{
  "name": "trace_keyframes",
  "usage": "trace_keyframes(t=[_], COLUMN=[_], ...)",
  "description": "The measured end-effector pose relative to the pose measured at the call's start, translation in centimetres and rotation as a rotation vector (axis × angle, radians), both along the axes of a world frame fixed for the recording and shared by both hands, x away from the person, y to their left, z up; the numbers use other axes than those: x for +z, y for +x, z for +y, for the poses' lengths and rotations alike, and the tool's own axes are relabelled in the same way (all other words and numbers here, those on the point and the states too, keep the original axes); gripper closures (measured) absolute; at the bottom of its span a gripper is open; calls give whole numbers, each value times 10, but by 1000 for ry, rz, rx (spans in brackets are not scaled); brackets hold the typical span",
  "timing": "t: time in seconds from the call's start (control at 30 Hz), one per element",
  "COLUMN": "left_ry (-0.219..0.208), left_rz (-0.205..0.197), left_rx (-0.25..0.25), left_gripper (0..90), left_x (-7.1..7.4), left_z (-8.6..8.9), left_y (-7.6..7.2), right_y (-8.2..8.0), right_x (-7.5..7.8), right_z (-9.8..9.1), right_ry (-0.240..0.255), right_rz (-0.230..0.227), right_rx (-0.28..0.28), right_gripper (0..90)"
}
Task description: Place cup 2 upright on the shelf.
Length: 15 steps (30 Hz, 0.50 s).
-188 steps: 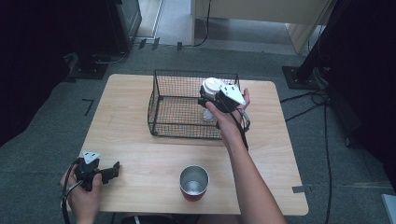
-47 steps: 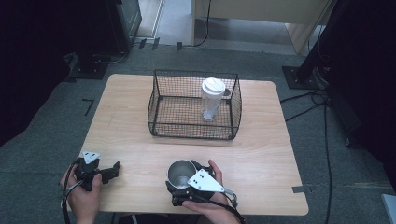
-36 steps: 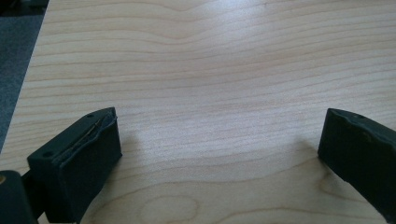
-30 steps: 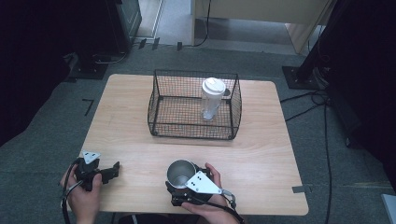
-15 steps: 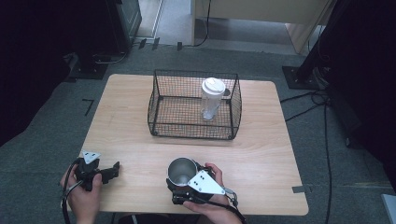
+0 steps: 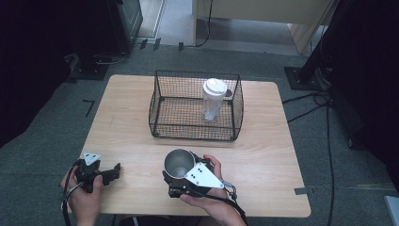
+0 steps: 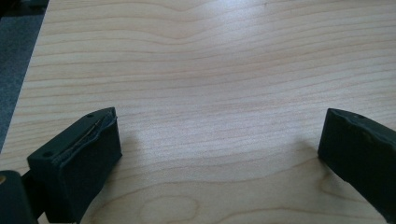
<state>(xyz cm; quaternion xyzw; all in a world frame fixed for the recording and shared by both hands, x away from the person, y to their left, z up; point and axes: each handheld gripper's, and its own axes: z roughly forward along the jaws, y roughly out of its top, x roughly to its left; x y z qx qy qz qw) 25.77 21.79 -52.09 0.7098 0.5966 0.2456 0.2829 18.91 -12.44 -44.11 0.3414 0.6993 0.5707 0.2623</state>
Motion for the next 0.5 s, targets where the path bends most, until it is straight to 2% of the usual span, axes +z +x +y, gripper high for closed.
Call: trace_keyframes(t=[0.5], left_ry=[0], left_rz=[-1], left_rx=[1], left_gripper=[0], left_x=[0], left_z=[0], left_y=[0], right_y=[17], right_x=[16], right_z=[6], right_ry=[18], right_rz=[-16], right_rx=[-26], right_gripper=[74])
